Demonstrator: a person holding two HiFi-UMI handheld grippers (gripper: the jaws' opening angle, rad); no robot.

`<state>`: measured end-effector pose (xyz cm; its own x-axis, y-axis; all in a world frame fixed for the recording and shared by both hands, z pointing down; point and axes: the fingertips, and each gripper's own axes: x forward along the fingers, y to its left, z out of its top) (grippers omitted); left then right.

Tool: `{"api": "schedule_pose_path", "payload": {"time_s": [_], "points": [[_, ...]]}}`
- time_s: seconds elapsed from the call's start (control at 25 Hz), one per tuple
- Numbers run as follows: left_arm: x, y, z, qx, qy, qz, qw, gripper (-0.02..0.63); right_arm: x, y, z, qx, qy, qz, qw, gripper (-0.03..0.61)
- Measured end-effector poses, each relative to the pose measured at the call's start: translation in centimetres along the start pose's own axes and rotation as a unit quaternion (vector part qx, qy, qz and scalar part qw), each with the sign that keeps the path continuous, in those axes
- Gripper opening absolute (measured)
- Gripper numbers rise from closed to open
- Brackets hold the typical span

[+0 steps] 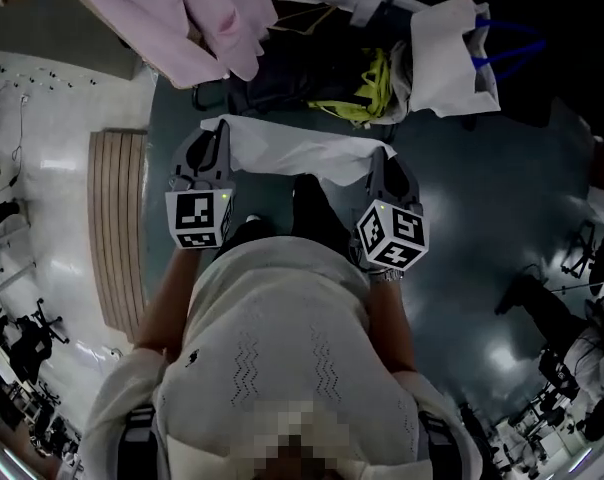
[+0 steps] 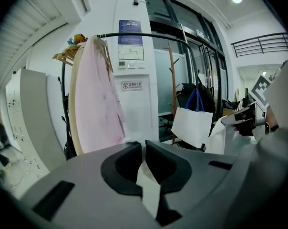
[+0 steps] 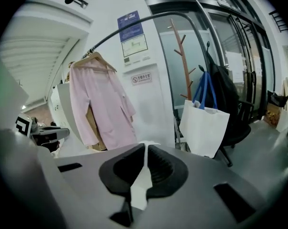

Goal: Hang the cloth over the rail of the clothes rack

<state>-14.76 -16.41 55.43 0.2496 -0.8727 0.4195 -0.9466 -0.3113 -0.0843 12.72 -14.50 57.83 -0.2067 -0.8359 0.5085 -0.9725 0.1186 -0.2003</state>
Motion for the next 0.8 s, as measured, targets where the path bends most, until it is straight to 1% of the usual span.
{"api": "schedule_pose_path", "payload": {"time_s": [0.2, 0.36, 0.44, 0.6, 0.68, 0.8], "points": [[4.7, -1.8, 3.0, -0.006, -0.014, 0.012, 0.9998, 0.028, 4.4, -4.1, 4.2, -0.027, -0.002, 0.014, 1.000, 0.025], [6.6, -1.7, 3.9, -0.015, -0.004, 0.018, 0.9997, 0.028, 6.6, -5.1, 7.0, -0.025, -0.006, 0.018, 1.000, 0.025], [7.5, -1.3, 3.7, -0.020, 0.005, 0.018, 0.9996, 0.028, 7.5, -5.2, 7.3, -0.022, 0.000, 0.018, 1.000, 0.025], [10.0, 0.0, 3.0, -0.020, 0.018, 0.013, 0.9996, 0.028, 9.5, -5.2, 6.2, -0.014, 0.023, 0.011, 1.000, 0.025], [11.1, 0.6, 2.9, -0.025, 0.019, 0.006, 0.9995, 0.028, 9.8, -5.3, 5.9, -0.011, 0.029, 0.000, 1.000, 0.025], [12.5, 1.3, 3.3, -0.040, 0.017, -0.013, 0.9990, 0.028, 9.6, -5.7, 6.3, 0.013, 0.029, -0.024, 0.999, 0.025]]}}
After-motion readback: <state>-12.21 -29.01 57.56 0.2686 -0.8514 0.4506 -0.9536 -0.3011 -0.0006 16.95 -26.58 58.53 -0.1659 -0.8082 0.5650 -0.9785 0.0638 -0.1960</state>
